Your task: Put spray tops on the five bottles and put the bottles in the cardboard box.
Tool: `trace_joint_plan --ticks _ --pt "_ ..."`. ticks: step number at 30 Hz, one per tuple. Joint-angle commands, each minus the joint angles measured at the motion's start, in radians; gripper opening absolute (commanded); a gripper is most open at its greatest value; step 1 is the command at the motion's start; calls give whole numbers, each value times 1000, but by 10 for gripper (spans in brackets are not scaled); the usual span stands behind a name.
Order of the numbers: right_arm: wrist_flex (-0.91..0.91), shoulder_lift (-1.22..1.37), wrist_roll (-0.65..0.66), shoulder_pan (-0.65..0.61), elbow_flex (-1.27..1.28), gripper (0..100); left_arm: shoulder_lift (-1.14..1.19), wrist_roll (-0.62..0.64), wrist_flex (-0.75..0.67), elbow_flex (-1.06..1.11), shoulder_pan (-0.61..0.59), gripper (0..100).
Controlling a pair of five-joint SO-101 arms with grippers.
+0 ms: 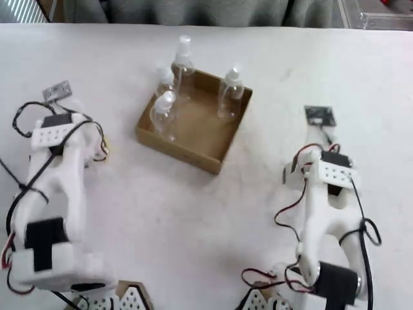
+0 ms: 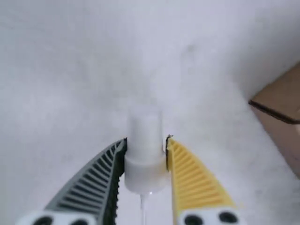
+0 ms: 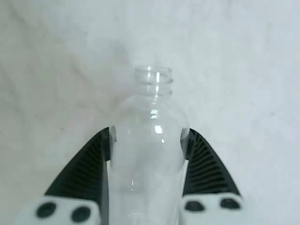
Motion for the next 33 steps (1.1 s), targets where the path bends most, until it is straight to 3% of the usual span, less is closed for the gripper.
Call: trace_joint_plan --ticks 1,8,15,18,26,28,33 --pt "74 -147 8 10 -149 17 -282 -58 78 -60 5 20" --pt "-13 -340 8 -160 -160 16 -587 -84 84 -61 5 20" --pt "-137 -570 -51 -417 -141 15 -875 -83 -26 -61 7 21" --pt "-265 -661 -114 -524 -81 15 -974 -78 -120 -61 7 21" --pt "-694 -868 -114 -736 163 15 -1095 -75 -428 -63 12 21" --pt "-762 -926 -114 -788 233 15 -1093 -75 -454 -100 56 21" --pt "-848 -1073 -112 -912 416 15 -1092 -75 -367 -278 249 21"
